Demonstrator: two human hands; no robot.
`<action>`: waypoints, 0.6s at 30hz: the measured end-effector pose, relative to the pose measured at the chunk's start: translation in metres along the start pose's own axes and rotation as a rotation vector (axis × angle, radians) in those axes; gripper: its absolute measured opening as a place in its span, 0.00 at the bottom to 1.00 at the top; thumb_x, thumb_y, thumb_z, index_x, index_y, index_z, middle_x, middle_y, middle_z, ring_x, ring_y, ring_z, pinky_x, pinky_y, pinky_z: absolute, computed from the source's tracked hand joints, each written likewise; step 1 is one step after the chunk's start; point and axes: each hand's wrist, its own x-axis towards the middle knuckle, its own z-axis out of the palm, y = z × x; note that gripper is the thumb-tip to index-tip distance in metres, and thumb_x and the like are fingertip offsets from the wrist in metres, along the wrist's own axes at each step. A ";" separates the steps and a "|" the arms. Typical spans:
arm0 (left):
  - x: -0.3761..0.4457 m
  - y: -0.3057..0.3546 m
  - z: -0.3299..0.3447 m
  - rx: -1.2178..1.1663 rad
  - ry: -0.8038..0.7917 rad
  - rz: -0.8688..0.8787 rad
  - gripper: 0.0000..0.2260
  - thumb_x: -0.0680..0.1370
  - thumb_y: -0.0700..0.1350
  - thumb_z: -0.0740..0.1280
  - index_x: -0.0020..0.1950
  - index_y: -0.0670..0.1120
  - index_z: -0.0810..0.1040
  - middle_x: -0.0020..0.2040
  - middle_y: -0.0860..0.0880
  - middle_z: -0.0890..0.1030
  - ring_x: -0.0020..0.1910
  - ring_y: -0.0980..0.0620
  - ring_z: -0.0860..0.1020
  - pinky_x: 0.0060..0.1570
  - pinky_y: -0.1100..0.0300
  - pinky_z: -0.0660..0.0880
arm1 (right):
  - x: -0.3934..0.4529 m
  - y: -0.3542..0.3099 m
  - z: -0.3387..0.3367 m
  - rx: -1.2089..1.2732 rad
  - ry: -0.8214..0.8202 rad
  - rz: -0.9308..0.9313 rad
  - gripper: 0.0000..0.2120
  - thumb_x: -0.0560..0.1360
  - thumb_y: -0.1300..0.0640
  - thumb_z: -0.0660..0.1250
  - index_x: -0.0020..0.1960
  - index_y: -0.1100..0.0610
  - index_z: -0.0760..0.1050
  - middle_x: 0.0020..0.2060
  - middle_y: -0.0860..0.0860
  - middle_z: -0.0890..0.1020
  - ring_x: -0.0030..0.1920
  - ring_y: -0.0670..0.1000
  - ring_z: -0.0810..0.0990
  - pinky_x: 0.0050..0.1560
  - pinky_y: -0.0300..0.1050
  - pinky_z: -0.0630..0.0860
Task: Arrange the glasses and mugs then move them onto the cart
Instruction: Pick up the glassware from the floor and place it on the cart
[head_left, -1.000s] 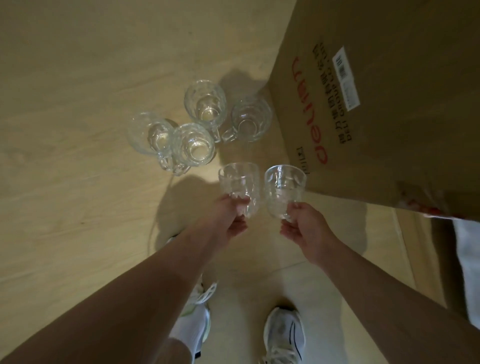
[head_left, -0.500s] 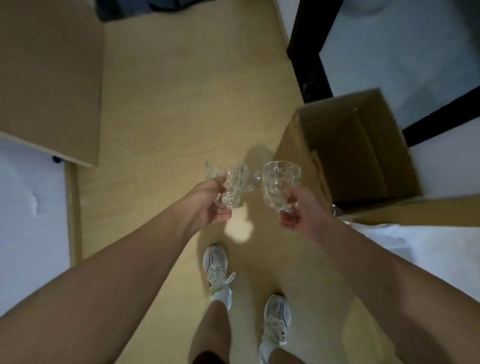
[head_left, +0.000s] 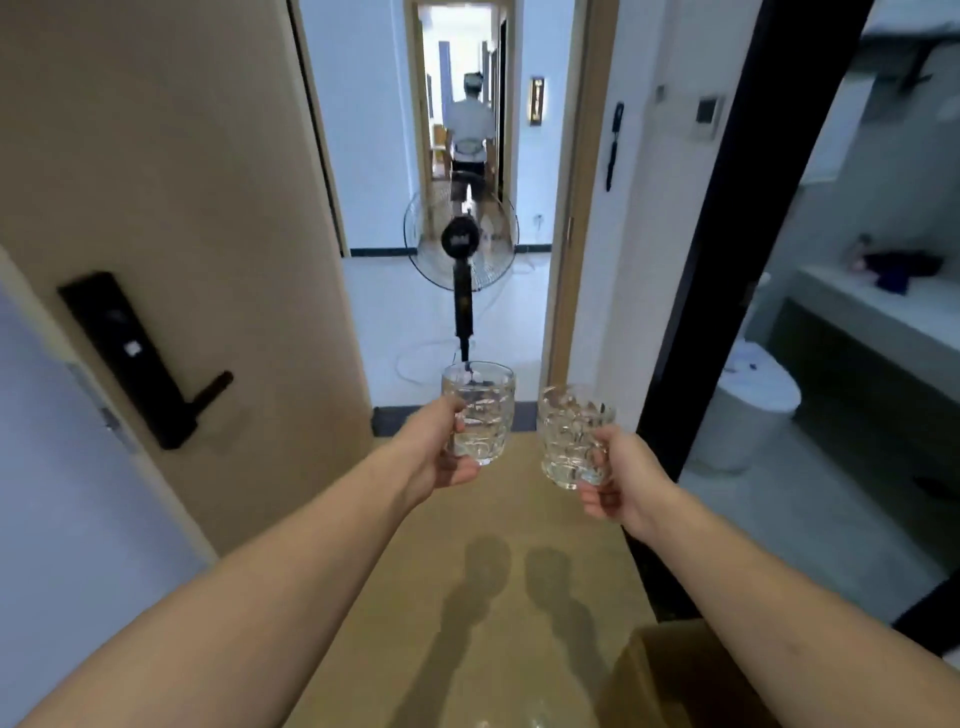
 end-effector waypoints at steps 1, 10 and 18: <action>-0.007 0.015 -0.010 -0.010 0.017 0.031 0.14 0.81 0.52 0.62 0.38 0.48 0.68 0.37 0.43 0.79 0.33 0.46 0.78 0.35 0.56 0.79 | -0.006 -0.016 0.008 -0.019 -0.004 -0.034 0.17 0.80 0.46 0.59 0.35 0.52 0.68 0.31 0.55 0.76 0.31 0.53 0.73 0.38 0.46 0.74; -0.056 0.076 -0.088 -0.160 0.207 0.165 0.09 0.82 0.51 0.59 0.50 0.46 0.71 0.57 0.43 0.74 0.42 0.43 0.80 0.33 0.55 0.79 | -0.033 -0.094 0.078 -0.115 -0.200 -0.138 0.12 0.78 0.47 0.61 0.42 0.55 0.70 0.41 0.60 0.78 0.34 0.54 0.74 0.35 0.44 0.75; -0.109 0.056 -0.126 -0.312 0.448 0.207 0.09 0.80 0.48 0.59 0.42 0.48 0.71 0.55 0.43 0.79 0.45 0.40 0.83 0.41 0.52 0.81 | -0.044 -0.101 0.126 -0.279 -0.448 -0.202 0.13 0.76 0.47 0.62 0.41 0.56 0.71 0.46 0.63 0.82 0.40 0.58 0.80 0.41 0.49 0.79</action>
